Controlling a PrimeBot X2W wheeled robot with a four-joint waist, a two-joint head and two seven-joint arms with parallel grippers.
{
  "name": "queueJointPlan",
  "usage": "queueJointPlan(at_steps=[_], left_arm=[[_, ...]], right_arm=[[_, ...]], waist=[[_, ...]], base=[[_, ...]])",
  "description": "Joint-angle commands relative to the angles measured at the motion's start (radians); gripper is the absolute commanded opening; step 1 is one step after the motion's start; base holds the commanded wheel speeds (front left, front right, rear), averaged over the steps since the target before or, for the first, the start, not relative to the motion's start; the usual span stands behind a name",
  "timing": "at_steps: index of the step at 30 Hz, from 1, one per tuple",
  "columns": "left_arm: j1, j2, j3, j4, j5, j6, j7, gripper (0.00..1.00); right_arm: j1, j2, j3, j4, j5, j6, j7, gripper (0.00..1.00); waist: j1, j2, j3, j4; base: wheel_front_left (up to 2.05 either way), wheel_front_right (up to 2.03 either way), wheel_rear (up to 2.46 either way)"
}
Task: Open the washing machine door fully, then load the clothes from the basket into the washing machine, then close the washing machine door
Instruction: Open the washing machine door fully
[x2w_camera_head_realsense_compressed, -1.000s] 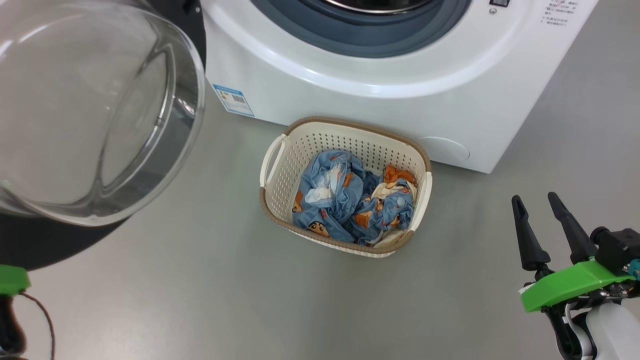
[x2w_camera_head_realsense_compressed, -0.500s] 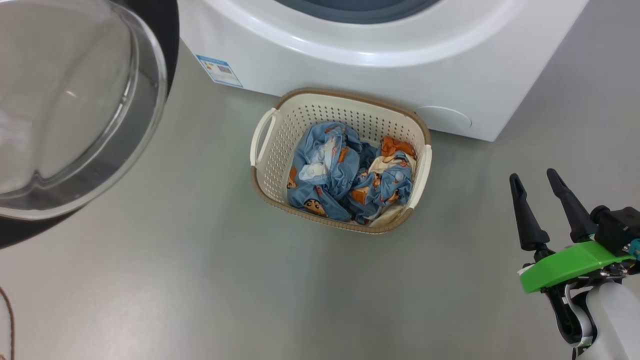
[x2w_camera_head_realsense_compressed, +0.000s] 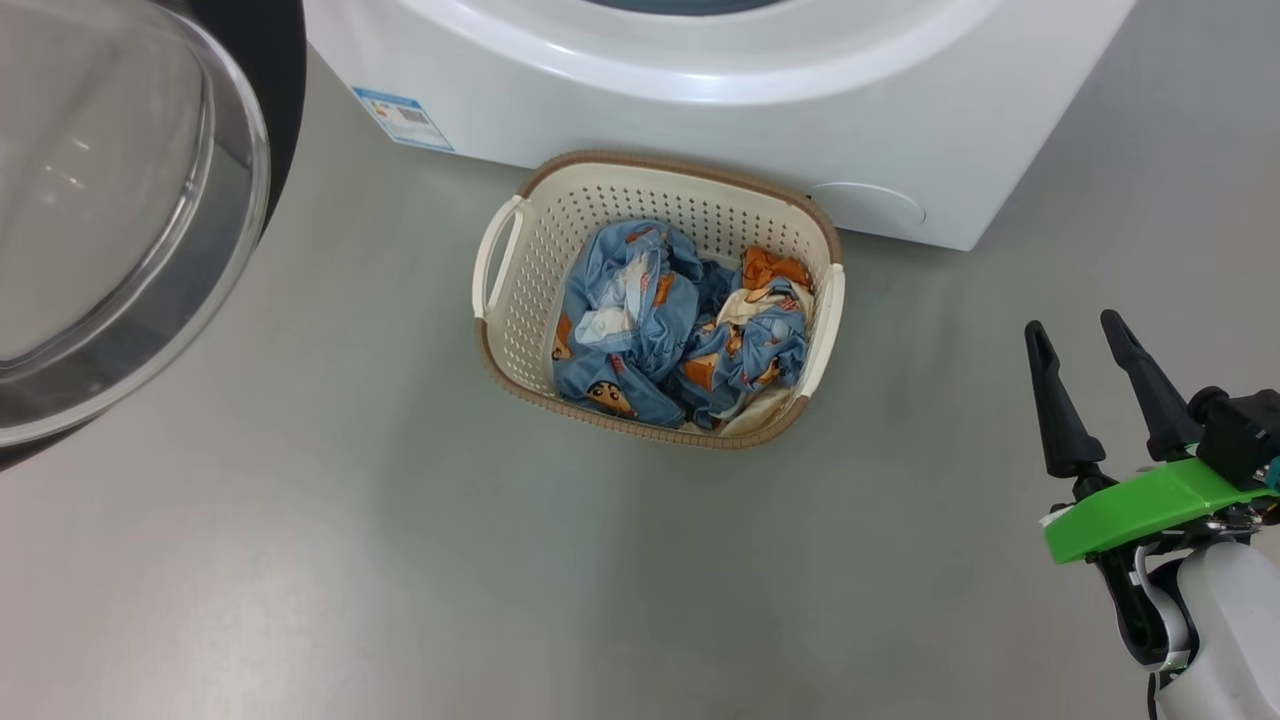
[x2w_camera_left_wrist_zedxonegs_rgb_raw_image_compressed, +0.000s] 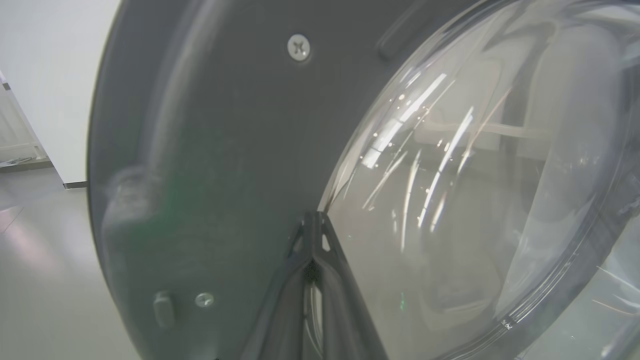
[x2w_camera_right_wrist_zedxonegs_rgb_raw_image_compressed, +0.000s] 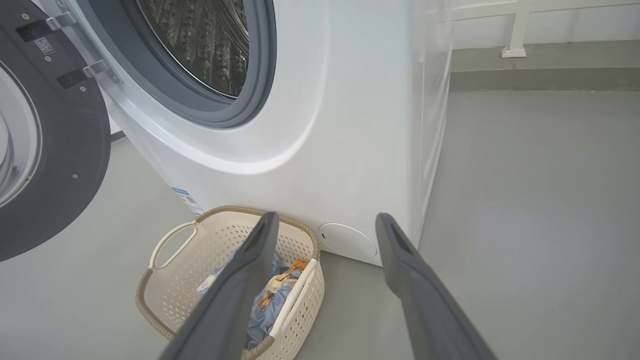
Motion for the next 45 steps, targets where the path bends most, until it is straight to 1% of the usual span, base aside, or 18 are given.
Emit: queueJointPlan(at_steps=[1, 4, 14, 15, 20, 21, 22, 24, 25, 26, 27, 28, 37, 45], left_arm=[[0.0, 0.082, 0.014, -0.017, 0.016, -0.004, -0.005, 0.0], [0.018, 0.078, 0.016, -0.032, 0.024, -0.011, -0.005, 0.0], [0.131, 0.023, 0.011, -0.104, 0.024, -0.048, -0.005, 0.0], [0.161, 0.012, 0.002, -0.123, 0.022, -0.056, -0.005, 0.0], [0.233, -0.014, -0.036, -0.164, 0.003, -0.067, -0.005, 0.0], [0.245, -0.019, -0.045, -0.175, -0.004, -0.068, -0.005, 0.04], [0.259, -0.022, -0.06, -0.189, -0.009, -0.068, -0.005, 0.2], [0.289, -0.03, -0.102, -0.214, -0.033, -0.069, -0.005, 0.44], [0.306, -0.031, -0.124, -0.23, -0.045, -0.069, -0.005, 0.68], [0.324, -0.032, -0.144, -0.246, -0.056, -0.069, -0.005, 0.89], [0.342, -0.035, -0.166, -0.264, -0.069, -0.069, -0.005, 0.98], [0.362, -0.035, -0.191, -0.283, -0.082, -0.069, -0.005, 1.0], [0.51, -0.044, -0.329, -0.427, -0.167, -0.069, -0.005, 1.0], [0.582, -0.038, -0.46, -0.505, -0.204, -0.069, -0.005, 1.0]], right_arm=[[-0.009, 0.0, 0.02, -0.019, -0.013, 0.006, -0.012, 1.0], [-0.004, 0.009, 0.018, -0.015, -0.011, 0.006, -0.012, 1.0], [0.047, 0.034, 0.008, -0.01, 0.001, 0.006, -0.012, 1.0], [0.062, 0.038, 0.008, -0.01, 0.003, 0.006, -0.012, 1.0], [0.101, 0.044, -0.002, -0.012, 0.01, 0.006, -0.012, 1.0], [0.107, 0.045, -0.002, -0.012, 0.011, 0.006, -0.012, 1.0], [0.113, 0.046, -0.002, -0.013, 0.012, 0.006, -0.012, 1.0], [0.125, 0.05, -0.003, -0.015, 0.013, 0.006, -0.012, 1.0], [0.13, 0.052, -0.004, -0.016, 0.014, 0.006, -0.012, 1.0], [0.135, 0.054, -0.004, -0.017, 0.015, 0.006, -0.012, 1.0], [0.14, 0.056, -0.004, -0.018, 0.015, 0.006, -0.012, 1.0], [0.145, 0.058, -0.002, -0.019, 0.016, 0.006, -0.012, 1.0], [0.176, 0.069, -0.003, -0.025, 0.021, 0.006, -0.012, 1.0], [0.193, 0.073, -0.009, -0.034, 0.017, 0.006, -0.012, 1.0]], waist=[[-0.0001, -0.0001, -0.011, -0.004], [-0.0001, -0.0001, -0.032, -0.008], [-0.0001, -0.0001, -0.137, -0.007], [-0.0001, -0.0001, -0.162, -0.006], [-0.0001, -0.0001, -0.213, 0.003], [-0.0001, -0.0001, -0.222, 0.004], [-0.0001, -0.0001, -0.23, 0.004], [-0.0001, -0.0001, -0.247, 0.002], [-0.0001, -0.0001, -0.255, -0.001], [-0.0001, -0.0001, -0.263, -0.004], [-0.0001, -0.0001, -0.272, -0.008], [-0.0001, -0.0001, -0.279, -0.014], [-0.0001, -0.0001, -0.33, -0.086], [-0.0001, -0.0001, -0.345, -0.18]], base=[[0.0, 0.0, 0.0], [0.0, 0.0, 0.0], [0.0, 0.0, 0.0], [0.0, 0.0, 0.0], [0.0, 0.0, 0.0], [0.0, 0.0, 0.0], [0.0, 0.0, 0.0], [0.0, 0.0, 0.0], [0.0, 0.0, 0.0], [0.0, 0.0, 0.0], [0.0, 0.0, 0.0], [0.0, 0.0, 0.0], [0.0, 0.0, 0.0], [0.0, 0.0, 0.0]])
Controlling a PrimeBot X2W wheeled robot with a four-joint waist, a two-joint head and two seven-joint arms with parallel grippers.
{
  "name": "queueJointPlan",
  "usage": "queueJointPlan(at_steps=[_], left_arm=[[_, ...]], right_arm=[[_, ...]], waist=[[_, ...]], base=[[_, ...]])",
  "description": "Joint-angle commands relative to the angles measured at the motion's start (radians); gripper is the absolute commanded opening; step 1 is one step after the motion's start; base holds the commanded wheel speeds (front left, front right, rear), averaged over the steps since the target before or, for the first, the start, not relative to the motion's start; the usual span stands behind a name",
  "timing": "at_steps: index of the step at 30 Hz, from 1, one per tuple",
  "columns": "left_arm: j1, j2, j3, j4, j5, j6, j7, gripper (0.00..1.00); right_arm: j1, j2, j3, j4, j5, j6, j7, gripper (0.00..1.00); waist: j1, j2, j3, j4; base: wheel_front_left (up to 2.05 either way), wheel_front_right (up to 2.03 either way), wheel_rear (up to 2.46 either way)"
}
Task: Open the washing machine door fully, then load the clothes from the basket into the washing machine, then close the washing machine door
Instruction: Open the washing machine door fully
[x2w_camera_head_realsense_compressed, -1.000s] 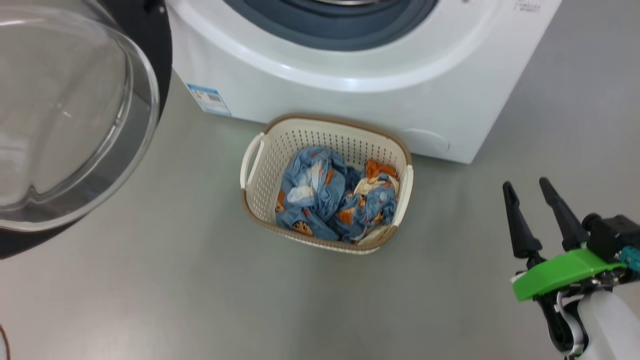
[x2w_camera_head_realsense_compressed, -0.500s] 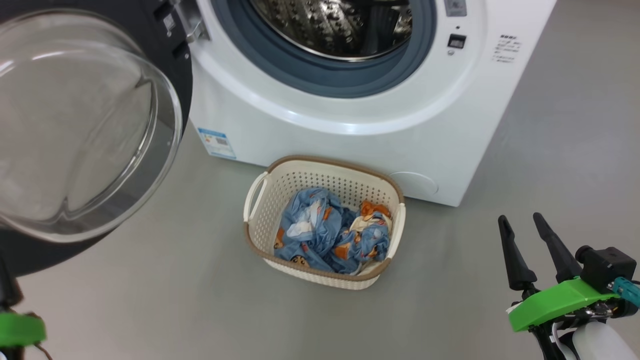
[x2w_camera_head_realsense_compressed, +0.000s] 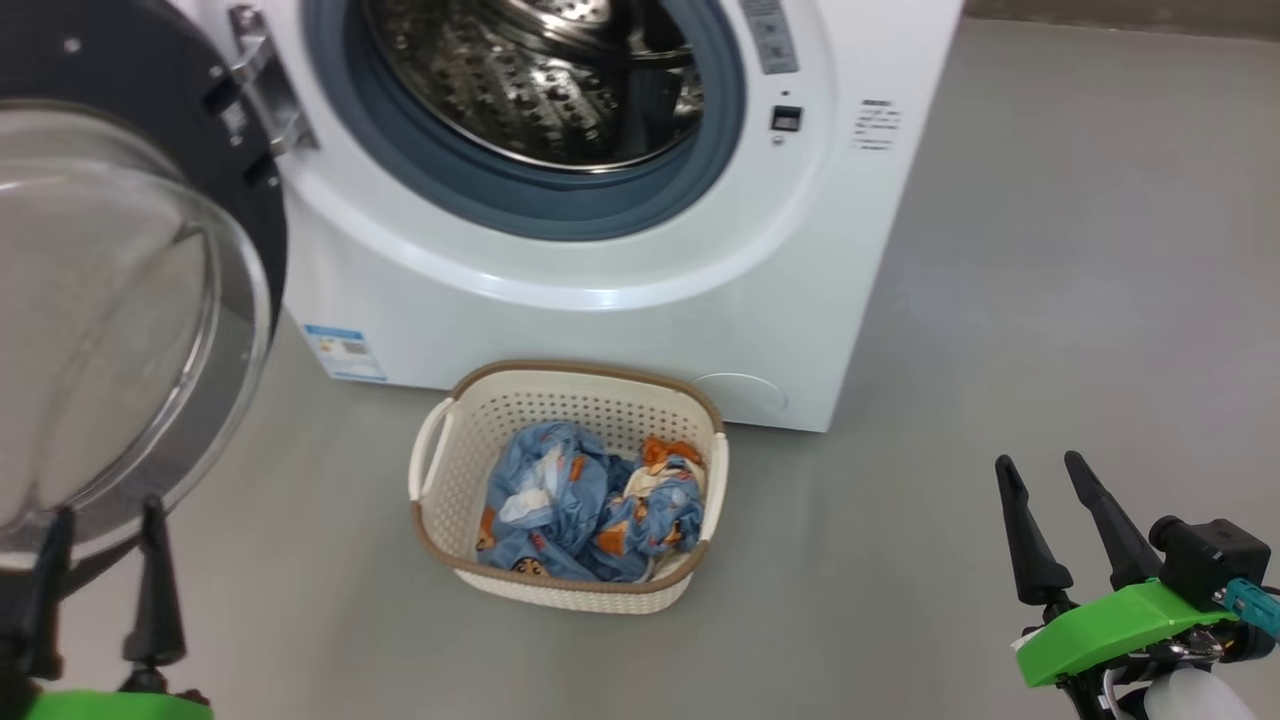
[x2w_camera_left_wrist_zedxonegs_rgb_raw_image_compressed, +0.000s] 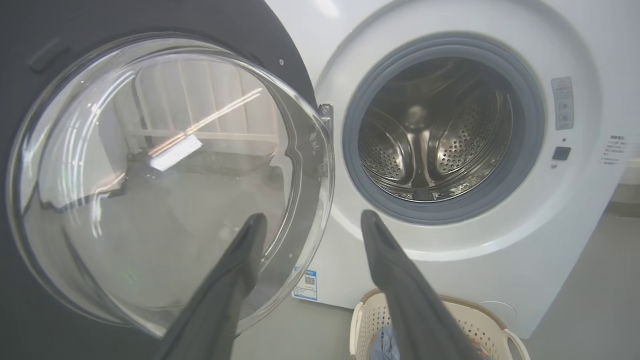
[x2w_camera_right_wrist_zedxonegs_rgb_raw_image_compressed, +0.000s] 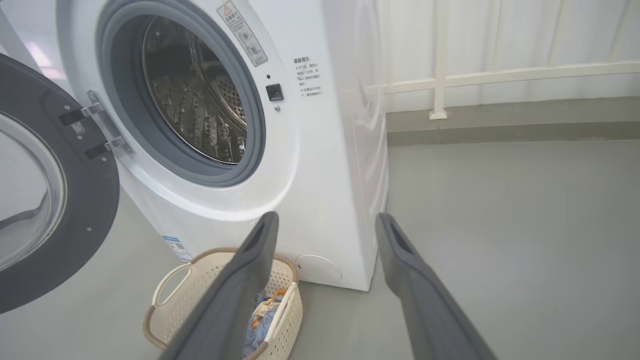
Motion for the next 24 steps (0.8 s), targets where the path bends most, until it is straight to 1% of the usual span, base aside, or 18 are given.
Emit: queueJointPlan(at_steps=[1, 7, 8, 16, 24], left_arm=[[-0.003, 0.041, 0.005, -0.042, -0.011, 0.001, -0.005, 1.0], [0.02, 0.06, -0.064, -0.048, -0.033, 0.001, -0.005, 1.0], [0.02, 0.06, -0.064, -0.048, -0.033, 0.001, -0.005, 1.0], [0.038, 0.058, -0.1, -0.039, -0.068, 0.001, -0.005, 1.0], [0.044, 0.048, -0.135, -0.007, -0.082, 0.001, -0.005, 1.0]], right_arm=[[0.003, -0.007, 0.016, -0.028, 0.006, 0.006, -0.012, 1.0], [0.013, -0.003, 0.018, -0.03, 0.005, 0.006, -0.012, 1.0], [0.013, -0.003, 0.018, -0.03, 0.005, 0.006, -0.012, 1.0], [0.021, 0.001, 0.021, -0.031, 0.005, 0.006, -0.012, 1.0], [0.035, -0.004, 0.021, -0.034, 0.009, 0.006, -0.012, 1.0]], waist=[[0.0001, 0.0, -0.012, -0.06], [0.0001, 0.0, -0.015, -0.141], [0.0001, 0.0, -0.015, -0.141], [0.0001, 0.0, -0.024, -0.236], [0.0001, 0.0, -0.034, -0.286]], base=[[0.0, 0.0, 0.0], [0.0, 0.0, 0.0], [0.0, 0.0, 0.0], [0.0, 0.0, 0.0], [0.0, 0.0, 0.0]])
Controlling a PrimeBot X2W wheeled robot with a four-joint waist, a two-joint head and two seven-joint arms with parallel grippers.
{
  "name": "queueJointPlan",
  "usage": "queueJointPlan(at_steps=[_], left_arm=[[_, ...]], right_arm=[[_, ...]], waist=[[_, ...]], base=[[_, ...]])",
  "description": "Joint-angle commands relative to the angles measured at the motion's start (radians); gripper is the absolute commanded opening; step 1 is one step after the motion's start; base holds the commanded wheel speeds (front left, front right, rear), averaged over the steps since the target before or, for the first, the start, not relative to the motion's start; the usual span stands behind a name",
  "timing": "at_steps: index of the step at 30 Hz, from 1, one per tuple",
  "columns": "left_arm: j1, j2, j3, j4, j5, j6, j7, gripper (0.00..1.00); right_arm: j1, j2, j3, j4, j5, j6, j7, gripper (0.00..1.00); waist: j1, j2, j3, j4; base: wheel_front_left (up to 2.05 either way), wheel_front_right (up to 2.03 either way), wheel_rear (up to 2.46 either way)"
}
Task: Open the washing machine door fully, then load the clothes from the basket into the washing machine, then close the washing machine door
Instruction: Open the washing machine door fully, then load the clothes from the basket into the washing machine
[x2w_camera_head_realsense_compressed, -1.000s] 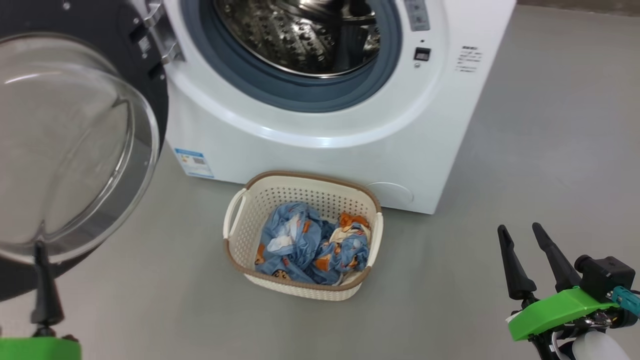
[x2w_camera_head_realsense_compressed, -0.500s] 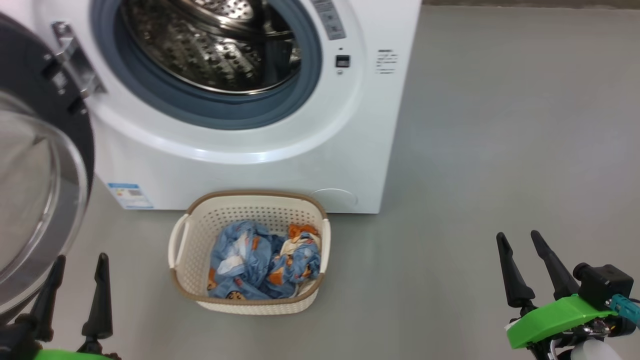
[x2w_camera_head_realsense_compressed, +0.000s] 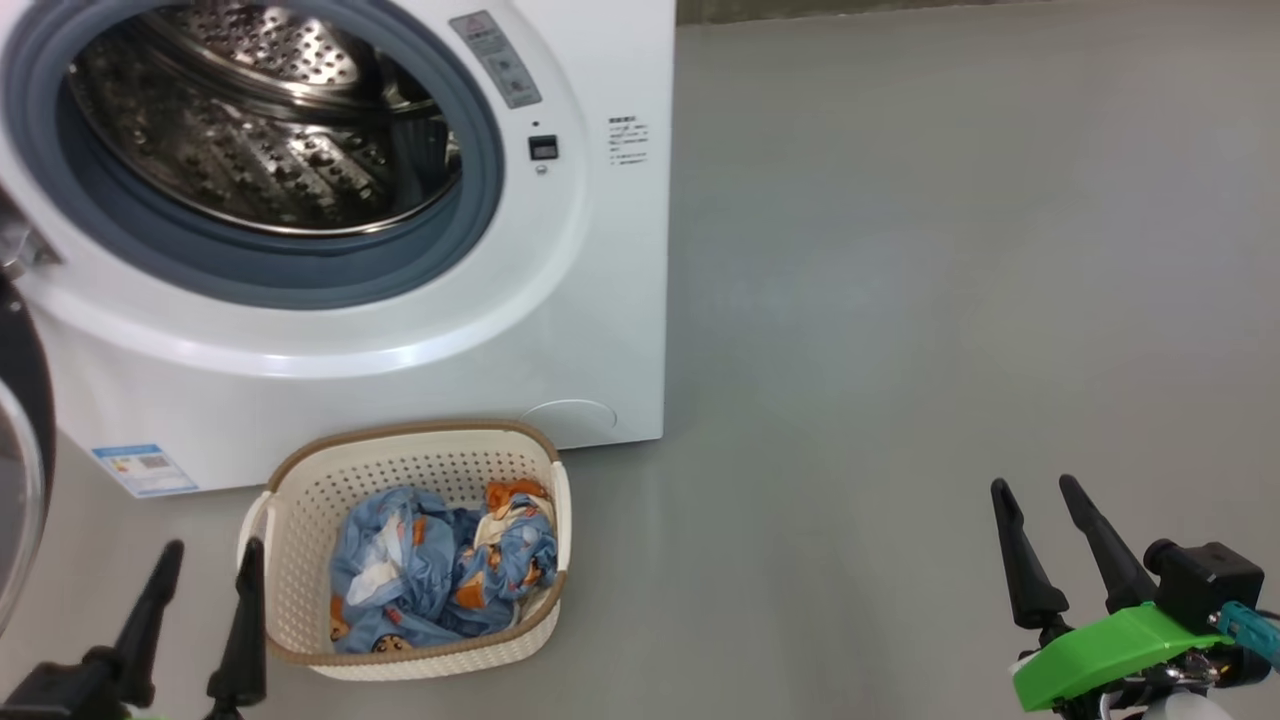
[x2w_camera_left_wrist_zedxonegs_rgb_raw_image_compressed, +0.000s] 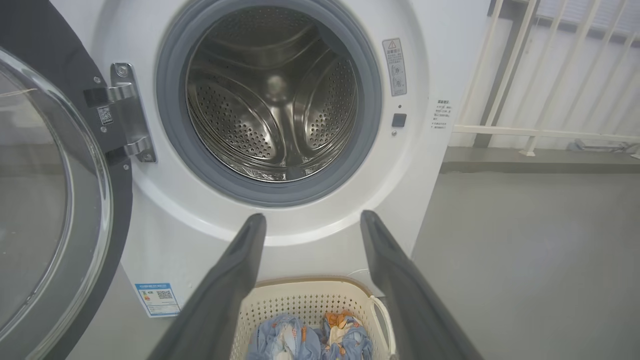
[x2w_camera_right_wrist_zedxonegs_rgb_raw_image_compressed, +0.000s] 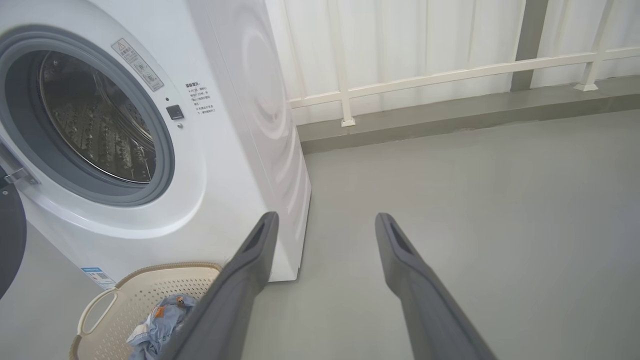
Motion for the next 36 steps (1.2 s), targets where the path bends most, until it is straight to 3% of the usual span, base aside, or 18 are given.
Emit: queueJointPlan(at_steps=[1, 21, 36], left_arm=[[-0.009, 0.019, 0.033, -0.004, -0.012, 0.001, -0.005, 1.0], [-0.028, 0.025, 0.01, 0.006, -0.062, 0.001, -0.005, 1.0], [-0.055, 0.041, 0.01, 0.012, -0.078, 0.001, -0.005, 1.0]], right_arm=[[0.004, -0.014, 0.02, -0.027, 0.009, 0.006, -0.012, 1.0], [-0.005, 0.0, 0.01, -0.034, 0.004, 0.006, -0.012, 1.0], [-0.018, 0.011, 0.007, -0.037, 0.002, 0.006, -0.012, 1.0]], waist=[[0.0, 0.0, -0.005, -0.016], [0.0, 0.0, 0.016, -0.035], [0.0, 0.0, 0.039, -0.038]], base=[[0.0, 0.0, 0.0], [0.04, -0.08, 0.04], [1.15, -1.77, 0.62]])
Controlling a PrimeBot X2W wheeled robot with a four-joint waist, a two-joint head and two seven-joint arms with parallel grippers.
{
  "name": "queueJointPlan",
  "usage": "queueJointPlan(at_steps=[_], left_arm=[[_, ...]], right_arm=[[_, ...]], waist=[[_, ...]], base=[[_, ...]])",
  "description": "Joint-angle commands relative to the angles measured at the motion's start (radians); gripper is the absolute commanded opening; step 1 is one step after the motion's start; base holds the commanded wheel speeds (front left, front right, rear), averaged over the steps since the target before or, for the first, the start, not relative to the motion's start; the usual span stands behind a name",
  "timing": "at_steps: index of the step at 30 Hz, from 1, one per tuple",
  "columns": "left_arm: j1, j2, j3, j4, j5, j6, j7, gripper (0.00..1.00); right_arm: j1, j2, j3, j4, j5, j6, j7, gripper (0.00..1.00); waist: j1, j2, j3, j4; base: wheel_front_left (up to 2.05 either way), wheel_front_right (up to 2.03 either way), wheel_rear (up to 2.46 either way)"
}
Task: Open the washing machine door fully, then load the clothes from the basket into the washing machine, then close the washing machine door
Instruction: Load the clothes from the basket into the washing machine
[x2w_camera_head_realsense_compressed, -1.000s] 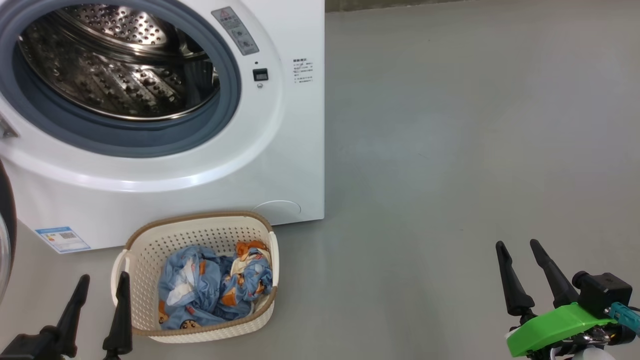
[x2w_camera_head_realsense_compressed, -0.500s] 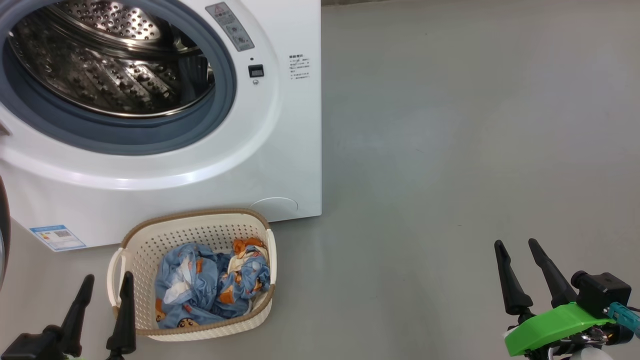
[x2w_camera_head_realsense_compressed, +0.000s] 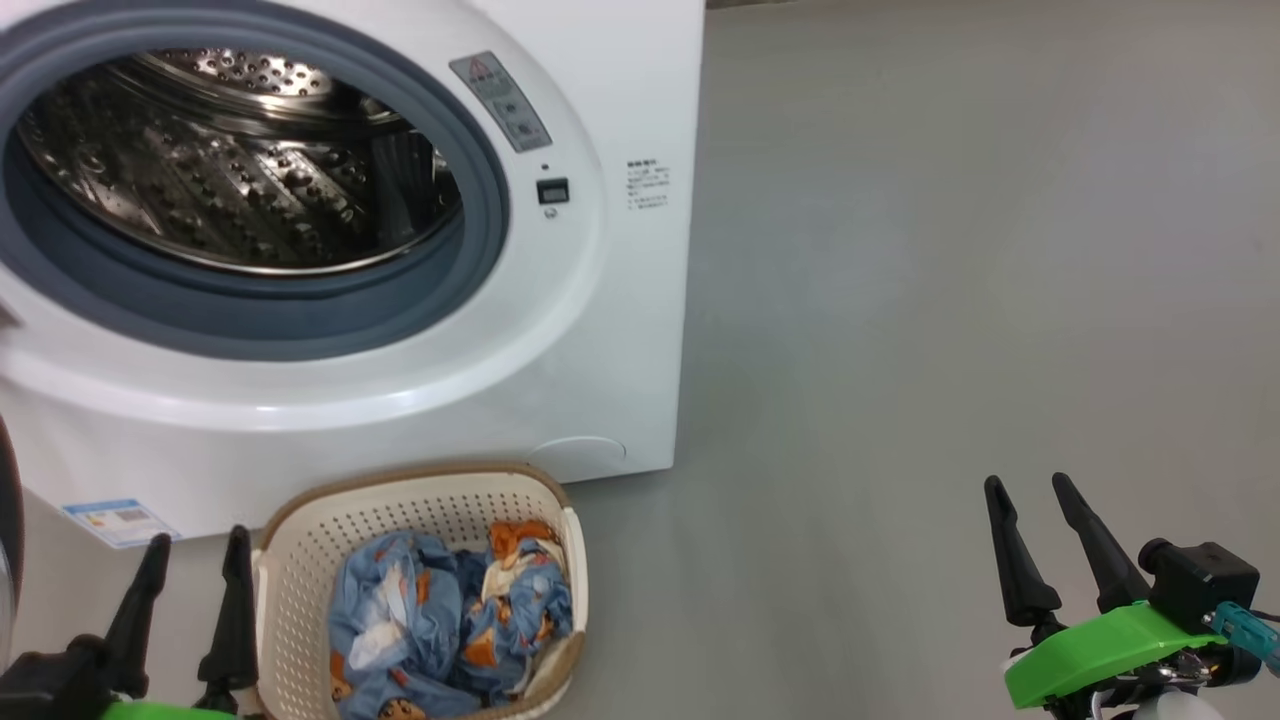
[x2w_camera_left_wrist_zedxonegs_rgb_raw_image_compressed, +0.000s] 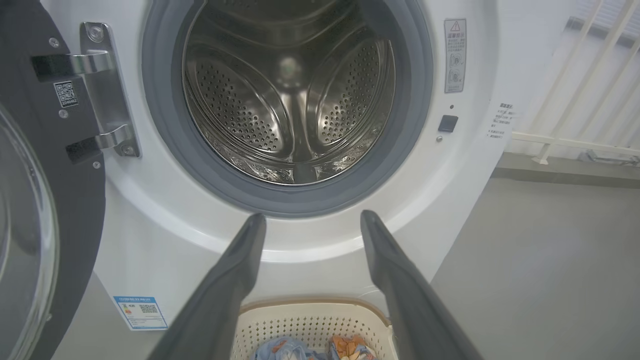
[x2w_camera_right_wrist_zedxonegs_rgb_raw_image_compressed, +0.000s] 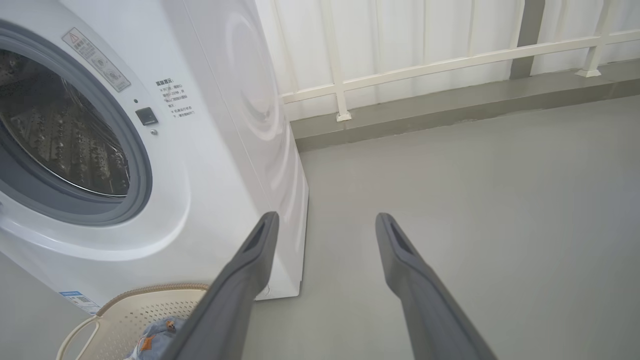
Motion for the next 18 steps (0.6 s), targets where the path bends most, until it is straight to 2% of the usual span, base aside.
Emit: queueJointPlan(at_steps=[1, 8, 12, 18], left_arm=[[-0.051, 0.026, 0.038, -0.017, 0.008, 0.001, -0.005, 1.0], [-0.052, 0.005, 0.028, -0.011, 0.024, 0.001, -0.005, 1.0], [-0.052, -0.015, 0.034, 0.013, 0.013, 0.001, -0.005, 1.0], [-0.067, -0.037, 0.015, 0.106, 0.051, 0.001, -0.005, 1.0]], right_arm=[[-0.028, -0.008, 0.016, -0.028, 0.003, 0.006, -0.012, 1.0], [-0.033, -0.005, 0.012, -0.03, 0.001, 0.006, -0.012, 1.0], [-0.036, -0.002, 0.01, -0.03, -0.001, 0.006, -0.012, 1.0], [-0.051, 0.009, 0.025, -0.029, -0.003, 0.006, -0.012, 1.0]], waist=[[0.0, 0.0, 0.006, 0.0], [0.0, 0.0, 0.019, 0.0], [0.0, 0.0, 0.026, 0.002], [0.0, 0.0, 0.057, 0.005]], base=[[1.52, -1.62, 0.1], [1.02, -1.02, 0.0], [0.27, -0.27, 0.0], [0.0, 0.0, 0.0]])
